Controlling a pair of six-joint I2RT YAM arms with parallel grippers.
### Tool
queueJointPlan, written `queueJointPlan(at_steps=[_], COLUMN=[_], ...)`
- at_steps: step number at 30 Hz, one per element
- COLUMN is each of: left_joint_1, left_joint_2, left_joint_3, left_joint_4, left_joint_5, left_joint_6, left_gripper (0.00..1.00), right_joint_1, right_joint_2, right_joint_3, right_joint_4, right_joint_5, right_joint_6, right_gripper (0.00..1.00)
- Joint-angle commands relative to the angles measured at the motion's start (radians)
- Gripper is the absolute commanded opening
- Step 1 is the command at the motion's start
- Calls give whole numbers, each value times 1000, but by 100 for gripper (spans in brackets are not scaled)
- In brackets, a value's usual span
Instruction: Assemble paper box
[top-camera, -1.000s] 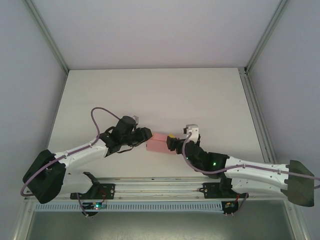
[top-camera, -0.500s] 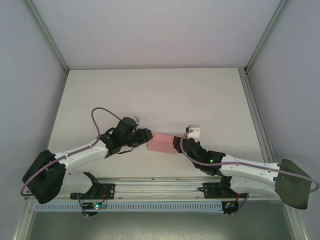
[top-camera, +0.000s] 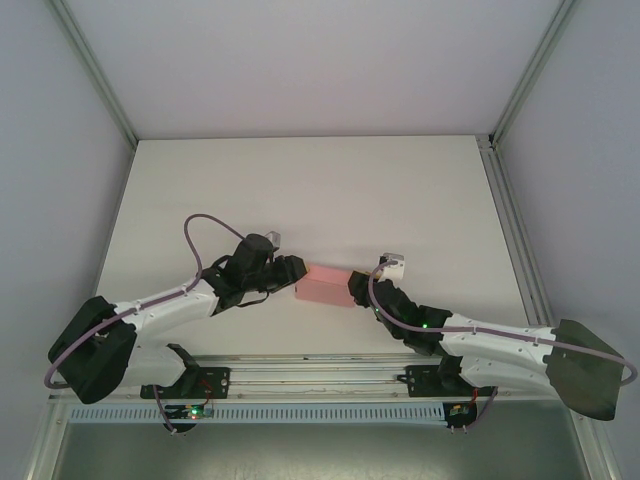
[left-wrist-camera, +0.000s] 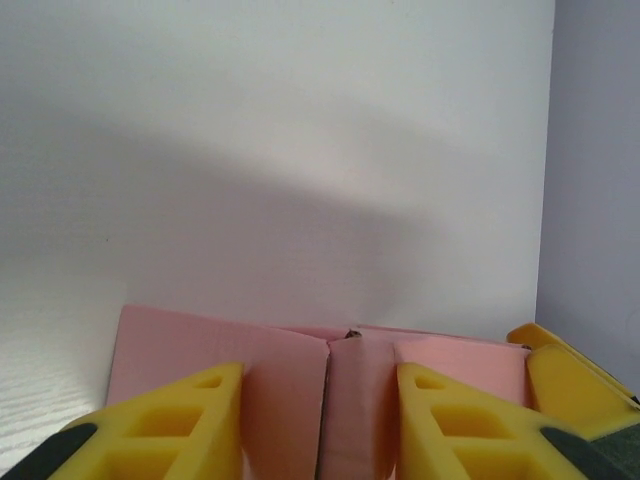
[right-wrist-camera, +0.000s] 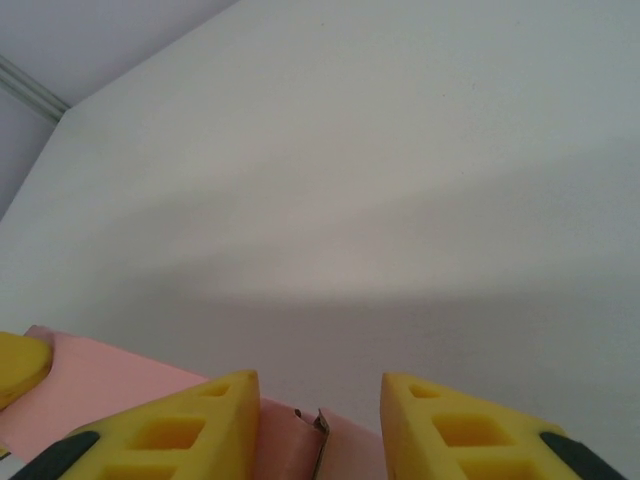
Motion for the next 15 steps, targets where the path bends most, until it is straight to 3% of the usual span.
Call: queueJointPlan(at_steps=[1,4,10,13,15], left_joint_1=[-8,-9,-9,-9,-9], left_joint_2=[86,103,83,63,43], left_joint_3=[-67,-74,-134,-117,-90], left_joint_4=[-97,-78,-30,-74,-109], left_joint_5=[32,60,78,79,72], left_joint_6=[29,39,46,65,81], left_gripper=[14,0,0,17,23], right_joint_1=[-8,-9,-9,-8,-4], right_joint_2=[61,75,88,99,113], right_joint_3=[-70,-75,-83,-83,-85], right_joint_4=[-211,-209,-185,-173,-160], right_joint_5=[-35,-33,-44,-57,-60], right_joint_6=[-3,-3,-34,-47,-53], right_gripper=[35,34,31,29,28])
